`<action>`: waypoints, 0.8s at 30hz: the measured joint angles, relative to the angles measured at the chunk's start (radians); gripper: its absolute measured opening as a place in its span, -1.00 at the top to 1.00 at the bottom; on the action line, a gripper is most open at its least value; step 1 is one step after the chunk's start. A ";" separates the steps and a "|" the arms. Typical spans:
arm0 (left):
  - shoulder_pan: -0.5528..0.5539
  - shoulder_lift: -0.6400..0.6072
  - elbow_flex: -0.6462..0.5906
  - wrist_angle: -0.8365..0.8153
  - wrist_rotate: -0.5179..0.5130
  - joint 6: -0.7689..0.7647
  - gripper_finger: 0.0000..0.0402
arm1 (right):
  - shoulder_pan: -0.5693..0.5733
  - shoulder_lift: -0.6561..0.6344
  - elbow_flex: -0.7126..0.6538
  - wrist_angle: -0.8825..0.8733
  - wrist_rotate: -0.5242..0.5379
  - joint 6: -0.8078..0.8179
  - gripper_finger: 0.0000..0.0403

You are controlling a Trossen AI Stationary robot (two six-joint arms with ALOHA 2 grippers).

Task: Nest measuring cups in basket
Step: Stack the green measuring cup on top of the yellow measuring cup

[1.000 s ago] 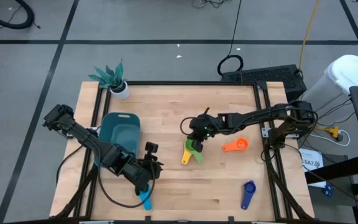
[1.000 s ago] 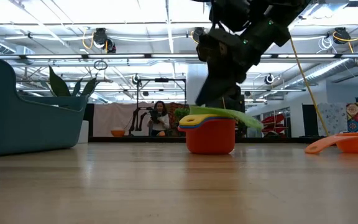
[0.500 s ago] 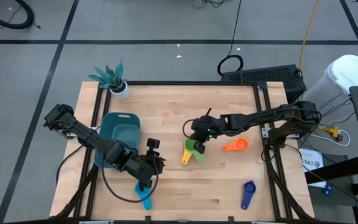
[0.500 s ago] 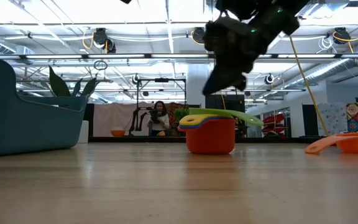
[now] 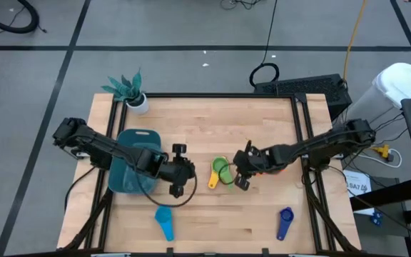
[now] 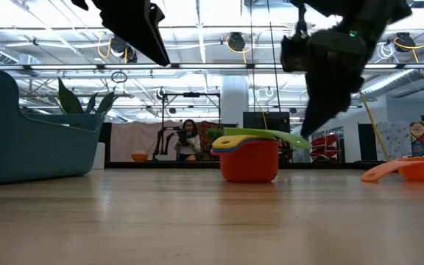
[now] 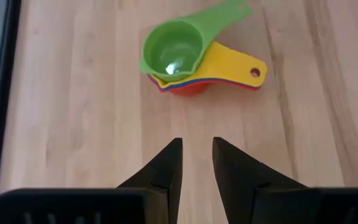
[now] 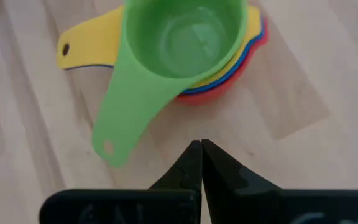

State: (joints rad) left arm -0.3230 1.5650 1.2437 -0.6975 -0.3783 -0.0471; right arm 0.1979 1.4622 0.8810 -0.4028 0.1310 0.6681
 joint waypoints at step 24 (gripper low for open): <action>0.013 0.000 -0.003 0.067 0.021 0.056 0.54 | 0.059 0.111 -0.169 0.610 -0.027 0.081 1.00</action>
State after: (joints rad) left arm -0.3099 1.5650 1.2404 -0.6308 -0.3569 0.0090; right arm 0.2569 1.5734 0.7120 0.2075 0.1043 0.7487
